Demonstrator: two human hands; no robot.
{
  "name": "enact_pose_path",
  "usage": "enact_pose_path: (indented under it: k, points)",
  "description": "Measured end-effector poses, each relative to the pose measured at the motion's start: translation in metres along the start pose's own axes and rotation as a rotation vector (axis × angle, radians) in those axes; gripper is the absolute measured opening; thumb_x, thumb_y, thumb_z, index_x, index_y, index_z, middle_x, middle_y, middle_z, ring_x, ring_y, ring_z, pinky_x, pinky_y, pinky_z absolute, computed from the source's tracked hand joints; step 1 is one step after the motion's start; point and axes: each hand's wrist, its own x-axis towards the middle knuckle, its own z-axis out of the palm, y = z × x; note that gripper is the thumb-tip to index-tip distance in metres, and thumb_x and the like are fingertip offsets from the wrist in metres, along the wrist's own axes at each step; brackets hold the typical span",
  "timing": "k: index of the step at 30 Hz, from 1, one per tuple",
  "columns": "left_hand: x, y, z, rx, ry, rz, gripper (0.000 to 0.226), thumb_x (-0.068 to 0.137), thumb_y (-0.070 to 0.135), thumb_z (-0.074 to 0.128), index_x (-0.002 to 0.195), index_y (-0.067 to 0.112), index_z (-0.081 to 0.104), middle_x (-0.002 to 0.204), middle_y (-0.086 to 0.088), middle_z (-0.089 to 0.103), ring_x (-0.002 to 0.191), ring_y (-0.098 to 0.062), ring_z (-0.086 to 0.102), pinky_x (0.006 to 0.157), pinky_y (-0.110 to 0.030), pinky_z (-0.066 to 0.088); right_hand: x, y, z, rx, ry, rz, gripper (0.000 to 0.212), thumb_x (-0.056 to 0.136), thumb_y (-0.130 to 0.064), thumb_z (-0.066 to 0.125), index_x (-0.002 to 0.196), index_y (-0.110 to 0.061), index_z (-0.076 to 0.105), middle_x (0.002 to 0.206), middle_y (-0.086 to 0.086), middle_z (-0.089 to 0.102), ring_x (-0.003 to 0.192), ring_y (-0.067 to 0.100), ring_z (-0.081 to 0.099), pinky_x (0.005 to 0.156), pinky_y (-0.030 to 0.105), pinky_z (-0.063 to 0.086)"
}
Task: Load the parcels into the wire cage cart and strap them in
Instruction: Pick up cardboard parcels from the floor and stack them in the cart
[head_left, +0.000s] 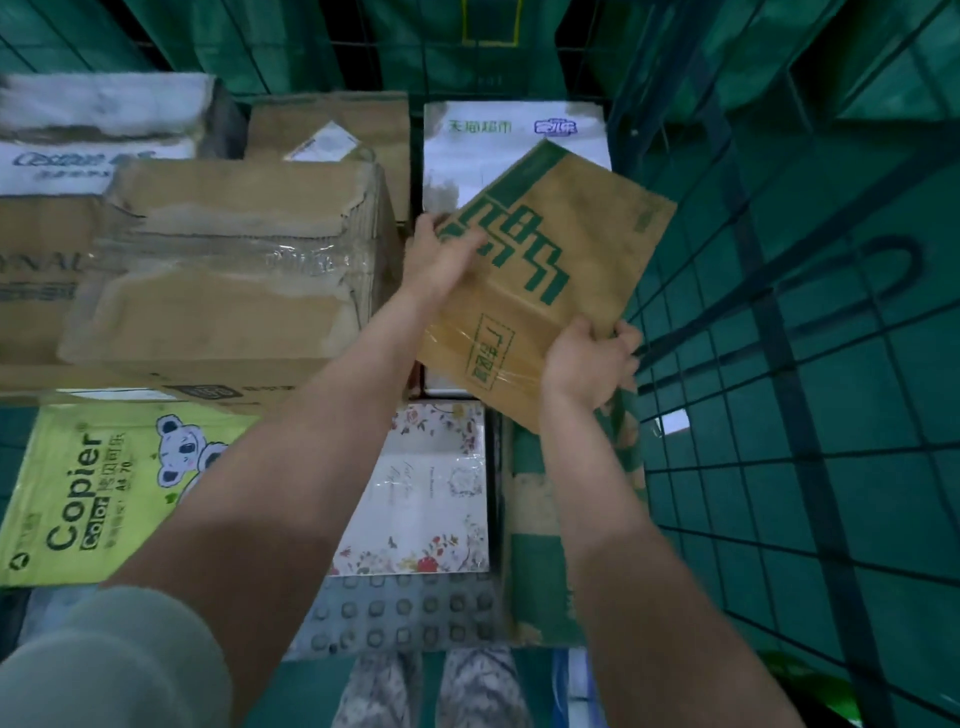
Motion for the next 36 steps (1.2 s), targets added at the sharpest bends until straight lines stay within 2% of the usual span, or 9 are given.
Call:
enact_pose_path:
  k: [7, 14, 19, 21, 24, 27, 30, 33, 36]
  points:
    - [0.053, -0.016, 0.011, -0.012, 0.015, 0.097, 0.107, 0.071, 0.021, 0.081, 0.149, 0.019, 0.007, 0.145, -0.008, 0.029, 0.131, -0.022, 0.036, 0.111, -0.039, 0.032, -0.003, 0.001, 0.053, 0.128, 0.023, 0.082, 0.046, 0.097, -0.025, 0.048, 0.137, -0.009, 0.032, 0.14, 0.013, 0.031, 0.114, 0.032, 0.048, 0.078, 0.027, 0.035]
    - [0.088, -0.036, 0.003, -0.189, -0.02, -0.001, 0.106, 0.08, 0.003, 0.069, 0.15, 0.02, -0.009, 0.139, -0.01, 0.043, 0.119, -0.018, 0.049, 0.104, -0.037, 0.04, -0.014, 0.005, 0.103, 0.227, -0.088, 0.22, 0.058, 0.094, -0.016, 0.048, 0.145, -0.019, 0.021, 0.143, 0.013, 0.022, 0.12, 0.035, 0.041, 0.088, 0.032, 0.036]
    - [0.092, -0.065, -0.001, -0.425, -0.344, -0.344, 0.026, 0.098, 0.028, 0.046, 0.114, 0.009, 0.055, 0.1, -0.009, 0.064, 0.094, -0.022, 0.06, 0.083, -0.036, 0.05, -0.025, 0.0, 0.146, 0.328, -0.186, 0.265, 0.065, 0.092, -0.026, 0.056, 0.145, -0.023, 0.018, 0.142, 0.01, 0.022, 0.117, 0.027, 0.044, 0.09, 0.027, 0.035]
    - [0.092, -0.07, 0.004, -0.473, -0.345, -0.373, 0.03, 0.1, 0.034, 0.036, 0.114, 0.017, 0.056, 0.092, -0.004, 0.062, 0.085, -0.017, 0.06, 0.074, -0.03, 0.05, -0.019, -0.002, 0.162, 0.315, -0.118, 0.195, 0.066, 0.089, -0.031, 0.06, 0.142, -0.019, 0.023, 0.136, 0.009, 0.029, 0.105, 0.02, 0.045, 0.08, 0.019, 0.031]
    - [0.088, -0.062, 0.01, -0.473, -0.424, -0.387, 0.025, 0.09, 0.047, 0.043, 0.098, 0.028, 0.058, 0.094, 0.002, 0.059, 0.082, -0.014, 0.059, 0.073, -0.028, 0.049, 0.011, 0.003, 0.159, 0.126, -0.291, 0.157, 0.065, 0.083, -0.022, 0.06, 0.14, -0.015, 0.032, 0.134, 0.011, 0.042, 0.111, 0.028, 0.053, 0.091, 0.033, 0.046]
    - [0.088, -0.039, 0.018, -0.312, -0.346, -0.359, 0.025, 0.094, 0.032, 0.049, 0.119, 0.027, 0.052, 0.126, -0.002, 0.05, 0.112, -0.024, 0.05, 0.09, -0.056, 0.043, 0.052, 0.007, 0.136, -0.107, -0.479, 0.213, 0.051, 0.077, -0.031, 0.051, 0.123, -0.009, 0.05, 0.113, 0.01, 0.057, 0.102, 0.028, 0.055, 0.089, 0.036, 0.047]
    - [0.081, -0.031, 0.033, -0.069, -0.316, -0.449, 0.045, 0.098, 0.038, 0.04, 0.14, 0.02, 0.039, 0.144, -0.006, 0.039, 0.123, -0.029, 0.043, 0.085, -0.058, 0.039, 0.085, 0.015, 0.119, -0.161, -0.545, 0.195, 0.028, 0.099, -0.026, 0.034, 0.113, -0.01, 0.053, 0.103, 0.006, 0.055, 0.094, 0.02, 0.043, 0.076, 0.027, 0.039]
    - [0.077, -0.037, 0.045, -0.135, -0.35, -0.502, 0.05, 0.097, 0.049, 0.036, 0.135, 0.017, 0.042, 0.111, -0.008, 0.05, 0.105, -0.031, 0.051, 0.082, -0.047, 0.046, 0.121, 0.024, 0.101, -0.195, -0.375, 0.008, 0.024, 0.099, -0.02, 0.037, 0.112, -0.008, 0.054, 0.103, 0.009, 0.059, 0.084, 0.018, 0.048, 0.082, 0.029, 0.046]
    - [0.085, -0.045, 0.056, -0.139, -0.259, -0.467, 0.037, 0.099, 0.047, 0.034, 0.108, 0.015, 0.05, 0.088, -0.003, 0.053, 0.072, -0.018, 0.051, 0.045, -0.025, 0.047, 0.157, 0.018, 0.085, -0.294, -0.197, -0.08, 0.033, 0.098, -0.019, 0.038, 0.122, -0.006, 0.055, 0.117, 0.008, 0.059, 0.096, 0.022, 0.053, 0.084, 0.031, 0.044]
